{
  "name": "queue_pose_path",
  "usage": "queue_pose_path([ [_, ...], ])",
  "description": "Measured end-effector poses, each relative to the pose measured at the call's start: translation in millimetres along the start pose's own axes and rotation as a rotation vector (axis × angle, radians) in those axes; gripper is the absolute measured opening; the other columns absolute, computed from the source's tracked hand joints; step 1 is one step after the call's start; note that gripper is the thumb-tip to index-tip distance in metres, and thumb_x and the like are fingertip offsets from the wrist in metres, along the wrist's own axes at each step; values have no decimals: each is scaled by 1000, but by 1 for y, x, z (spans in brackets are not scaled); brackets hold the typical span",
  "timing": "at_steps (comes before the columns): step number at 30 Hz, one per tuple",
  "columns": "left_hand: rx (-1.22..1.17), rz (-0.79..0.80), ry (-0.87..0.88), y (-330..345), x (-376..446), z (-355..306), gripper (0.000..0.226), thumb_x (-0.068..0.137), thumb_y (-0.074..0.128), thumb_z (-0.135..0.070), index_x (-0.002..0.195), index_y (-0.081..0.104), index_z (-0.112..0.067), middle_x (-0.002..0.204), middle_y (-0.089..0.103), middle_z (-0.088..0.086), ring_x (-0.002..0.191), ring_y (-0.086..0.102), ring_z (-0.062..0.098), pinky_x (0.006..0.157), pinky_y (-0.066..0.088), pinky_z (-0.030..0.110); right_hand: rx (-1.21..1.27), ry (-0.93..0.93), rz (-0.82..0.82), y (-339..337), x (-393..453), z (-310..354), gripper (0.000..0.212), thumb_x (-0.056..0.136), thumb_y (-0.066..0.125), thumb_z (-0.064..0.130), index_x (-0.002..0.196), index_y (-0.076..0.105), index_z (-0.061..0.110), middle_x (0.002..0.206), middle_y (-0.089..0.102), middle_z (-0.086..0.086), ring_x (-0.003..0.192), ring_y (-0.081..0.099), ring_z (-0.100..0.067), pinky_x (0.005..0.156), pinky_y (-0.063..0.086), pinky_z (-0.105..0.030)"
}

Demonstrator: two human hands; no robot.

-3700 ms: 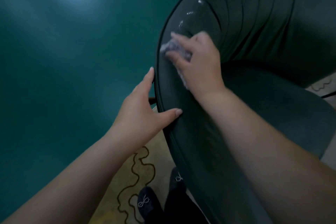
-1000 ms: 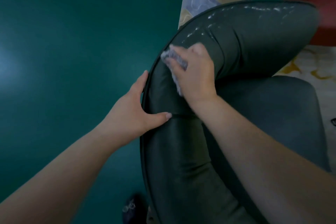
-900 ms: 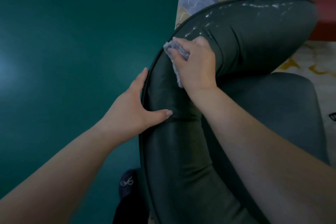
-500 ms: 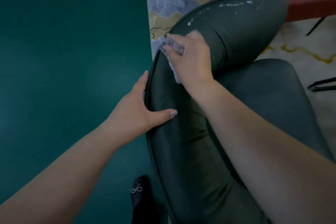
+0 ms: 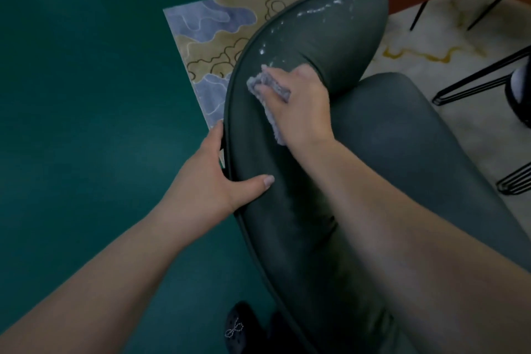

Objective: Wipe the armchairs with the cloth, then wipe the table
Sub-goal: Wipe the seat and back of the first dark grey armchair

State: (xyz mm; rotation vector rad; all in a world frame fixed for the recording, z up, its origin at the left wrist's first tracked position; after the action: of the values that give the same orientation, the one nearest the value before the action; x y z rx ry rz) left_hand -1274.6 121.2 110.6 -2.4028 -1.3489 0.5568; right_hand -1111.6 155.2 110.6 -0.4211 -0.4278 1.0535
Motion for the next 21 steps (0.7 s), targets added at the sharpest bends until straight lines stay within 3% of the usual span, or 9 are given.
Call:
queue_pose_path([
  [4, -1, -5, 39, -5, 16, 3, 59, 67, 79, -33, 96, 35, -60, 83, 39, -63, 81, 43, -36, 62, 29, -10, -66, 43, 19, -10, -39, -17, 31, 86, 66, 37, 106, 66, 14, 79, 57, 13, 77, 59, 4, 67, 40, -4],
  [8, 1, -10, 31, -6, 32, 2, 61, 65, 77, -37, 108, 38, -55, 82, 43, -61, 82, 43, -35, 62, 30, -9, -3, -59, 32, -16, -52, -15, 26, 86, 69, 20, 111, 70, 17, 88, 54, 6, 80, 54, 3, 73, 37, -2],
  [11, 26, -33, 27, -7, 40, 1, 64, 60, 76, -42, 108, 36, -56, 80, 44, -58, 81, 44, -33, 61, 30, -8, 54, -95, 48, 4, -14, 0, 23, 86, 70, 20, 109, 69, 20, 95, 56, -5, 87, 56, -7, 80, 41, -8],
  [14, 55, -36, 18, -7, 48, 1, 62, 58, 75, -45, 105, 35, -56, 78, 41, -60, 80, 41, -36, 62, 28, -9, 23, -150, 50, 3, -1, -9, 29, 86, 69, 22, 115, 69, 17, 92, 53, -5, 82, 53, -7, 77, 41, -11],
  [16, 66, -36, 4, -7, 54, 2, 61, 59, 76, -46, 103, 35, -54, 73, 34, -65, 75, 36, -40, 60, 25, -11, -65, -89, 58, -13, -5, -34, 25, 91, 64, 24, 114, 69, 17, 94, 59, -5, 79, 54, -7, 74, 38, -9],
  [19, 63, -46, 8, -7, 63, 2, 81, 60, 77, -46, 130, 36, -41, 70, 33, -62, 70, 31, -43, 58, 23, -12, -79, 151, 20, -41, -10, -67, 25, 91, 62, 25, 114, 69, 18, 94, 58, -7, 73, 55, 0, 66, 33, 1],
  [21, 75, -58, 6, -8, 69, 1, 86, 61, 78, -45, 136, 38, -34, 75, 35, -55, 70, 32, -42, 59, 24, -11, -9, 124, -15, -42, -6, -58, 29, 89, 66, 23, 118, 66, 24, 93, 55, 0, 77, 53, 12, 67, 34, 4],
])
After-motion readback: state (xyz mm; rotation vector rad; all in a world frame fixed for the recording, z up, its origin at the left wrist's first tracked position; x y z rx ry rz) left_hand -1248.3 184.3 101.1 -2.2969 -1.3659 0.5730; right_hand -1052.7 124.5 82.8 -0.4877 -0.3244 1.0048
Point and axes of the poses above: each hand's wrist, its own x-axis towards the middle knuckle, its own y-axis out of the palm, z = x × y, the point moved 4 cm from there along x, towards the middle knuckle
